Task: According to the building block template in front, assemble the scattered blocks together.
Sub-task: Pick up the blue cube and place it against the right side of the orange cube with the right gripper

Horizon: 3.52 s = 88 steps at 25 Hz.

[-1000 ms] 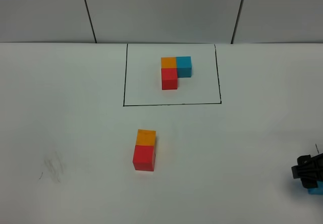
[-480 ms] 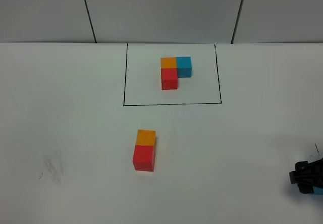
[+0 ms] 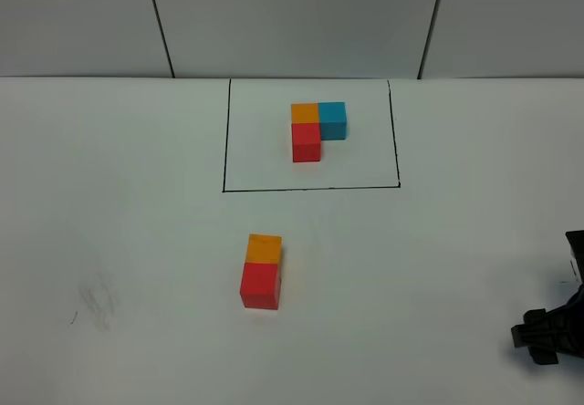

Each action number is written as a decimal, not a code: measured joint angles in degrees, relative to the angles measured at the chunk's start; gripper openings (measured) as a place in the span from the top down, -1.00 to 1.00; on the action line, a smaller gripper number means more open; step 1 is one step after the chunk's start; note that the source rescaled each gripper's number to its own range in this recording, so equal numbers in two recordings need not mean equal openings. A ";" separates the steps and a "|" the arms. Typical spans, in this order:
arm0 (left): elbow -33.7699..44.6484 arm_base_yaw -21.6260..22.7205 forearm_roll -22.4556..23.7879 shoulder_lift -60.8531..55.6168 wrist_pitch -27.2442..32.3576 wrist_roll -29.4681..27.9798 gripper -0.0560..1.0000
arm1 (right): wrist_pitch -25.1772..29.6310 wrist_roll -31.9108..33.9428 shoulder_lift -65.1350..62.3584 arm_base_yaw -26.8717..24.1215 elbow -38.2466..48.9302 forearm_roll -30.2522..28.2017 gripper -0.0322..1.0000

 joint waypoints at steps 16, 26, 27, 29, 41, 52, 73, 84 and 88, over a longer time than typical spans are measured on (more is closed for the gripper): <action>0.00 0.00 0.00 0.00 0.00 -0.05 0.88 | -4.08 -1.19 3.12 0.00 0.00 -0.24 -0.07; 0.00 0.00 0.00 0.00 0.00 -0.05 0.88 | -5.60 -4.37 3.20 0.00 0.00 -0.31 -0.07; 0.00 0.00 0.00 0.00 0.00 -0.05 0.88 | -5.60 -4.52 3.20 0.00 0.00 -0.31 -0.07; 0.00 0.00 0.00 0.00 0.00 -0.05 0.88 | -5.60 -4.94 3.20 0.00 0.00 -0.31 -0.07; 0.00 0.00 0.00 0.00 0.00 -0.05 0.88 | 2.49 -6.85 -5.64 1.25 -2.91 -0.20 -0.07; 0.00 0.00 0.00 0.00 0.00 -0.05 0.88 | 25.42 -21.10 -14.44 8.76 -17.58 2.14 -0.07; 0.00 0.00 0.00 0.00 0.00 -0.05 0.88 | 27.66 -60.93 -12.85 15.09 -21.01 12.49 -0.07; 0.00 0.00 0.00 0.00 0.00 -0.05 0.88 | 27.66 -61.96 -4.74 18.98 -29.99 15.15 -0.07; 0.00 0.00 0.00 0.00 0.00 0.00 0.88 | 27.71 -62.77 -1.53 20.83 -33.64 15.42 -0.07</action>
